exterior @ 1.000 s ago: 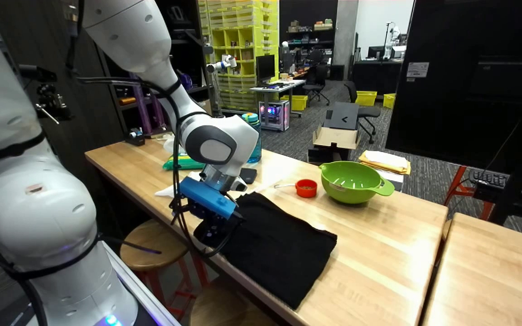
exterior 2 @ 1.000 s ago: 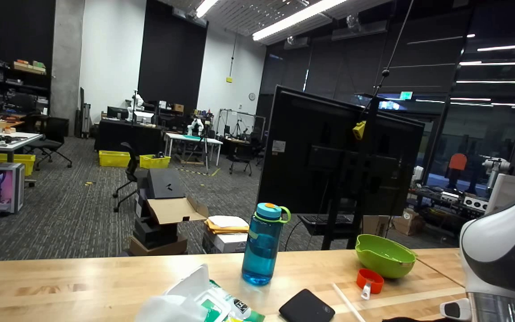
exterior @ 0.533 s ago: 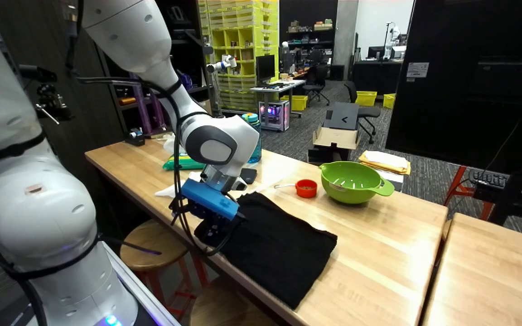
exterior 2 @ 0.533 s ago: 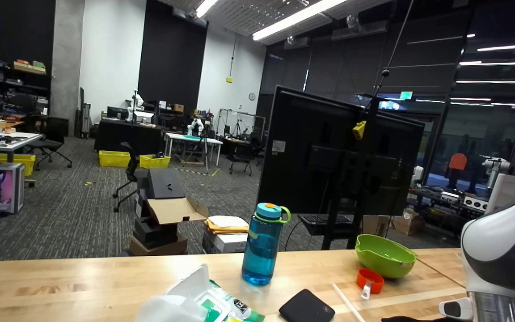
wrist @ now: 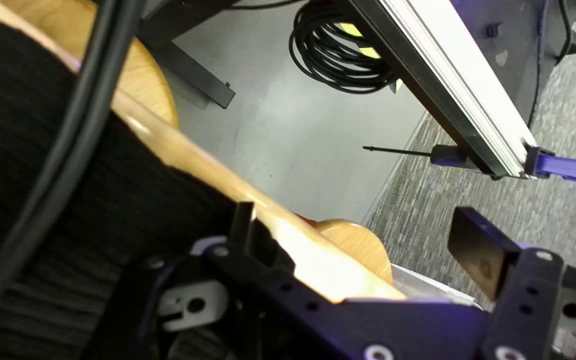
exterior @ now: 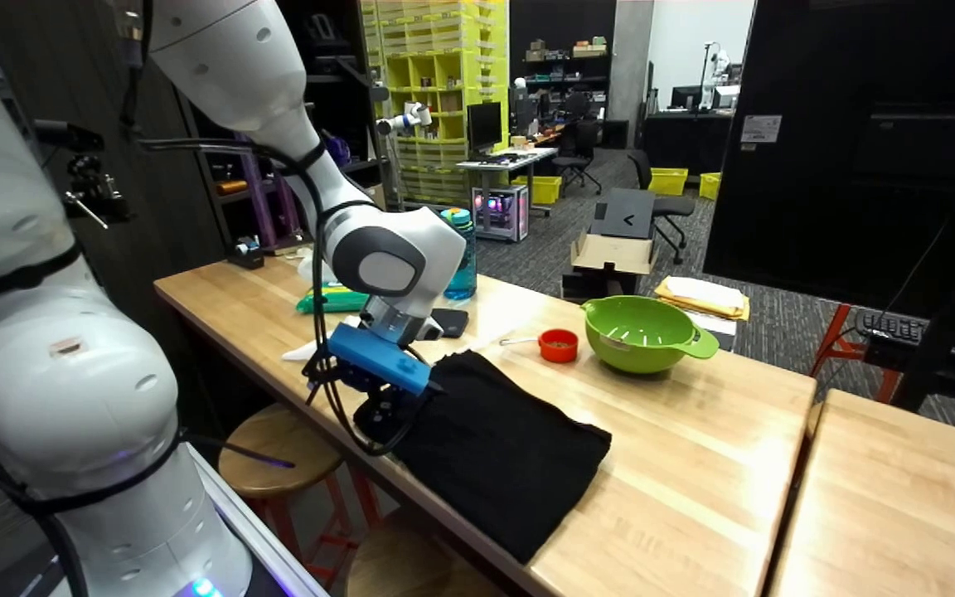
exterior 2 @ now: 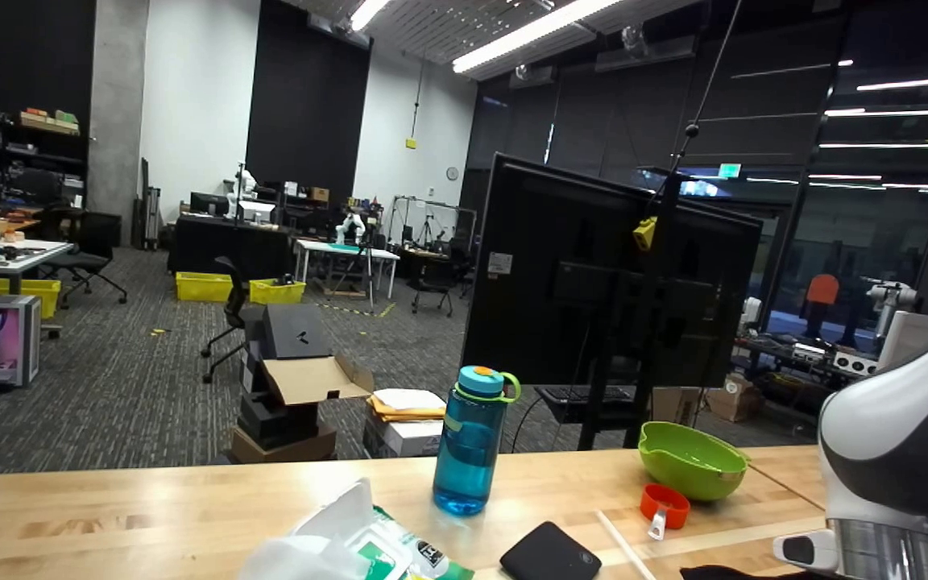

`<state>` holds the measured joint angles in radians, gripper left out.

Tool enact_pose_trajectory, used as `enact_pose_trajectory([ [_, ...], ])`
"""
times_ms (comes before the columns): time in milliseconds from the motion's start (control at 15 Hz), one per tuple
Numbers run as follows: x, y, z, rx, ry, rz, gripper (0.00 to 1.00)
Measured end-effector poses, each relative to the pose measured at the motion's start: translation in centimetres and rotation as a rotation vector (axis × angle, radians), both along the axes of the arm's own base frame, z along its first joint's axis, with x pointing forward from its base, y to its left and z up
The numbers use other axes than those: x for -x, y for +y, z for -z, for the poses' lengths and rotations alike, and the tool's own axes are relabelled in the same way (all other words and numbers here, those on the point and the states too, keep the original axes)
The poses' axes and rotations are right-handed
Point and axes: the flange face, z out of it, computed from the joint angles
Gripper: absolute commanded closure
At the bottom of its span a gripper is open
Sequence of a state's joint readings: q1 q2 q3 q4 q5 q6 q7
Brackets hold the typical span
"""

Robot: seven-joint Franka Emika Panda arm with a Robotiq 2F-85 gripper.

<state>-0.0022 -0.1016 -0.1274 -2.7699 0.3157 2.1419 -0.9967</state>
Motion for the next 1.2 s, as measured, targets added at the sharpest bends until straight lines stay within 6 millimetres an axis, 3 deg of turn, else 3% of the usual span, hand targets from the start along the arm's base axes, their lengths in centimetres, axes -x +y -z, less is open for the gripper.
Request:
enact_pose_trajectory([
  [333,-0.5,9.8,-2.3,-0.038,-0.057,-0.079,0.0],
  [533,-0.3,12.4,-3.8,-0.021,-0.092,-0.104,0.0],
  [800,-2.1,10.3,-5.8,0.044,-0.211,-0.066,0.0],
  [1200,-4.2,1.5,-10.3,0.12,-0.388,0.145,0.0],
])
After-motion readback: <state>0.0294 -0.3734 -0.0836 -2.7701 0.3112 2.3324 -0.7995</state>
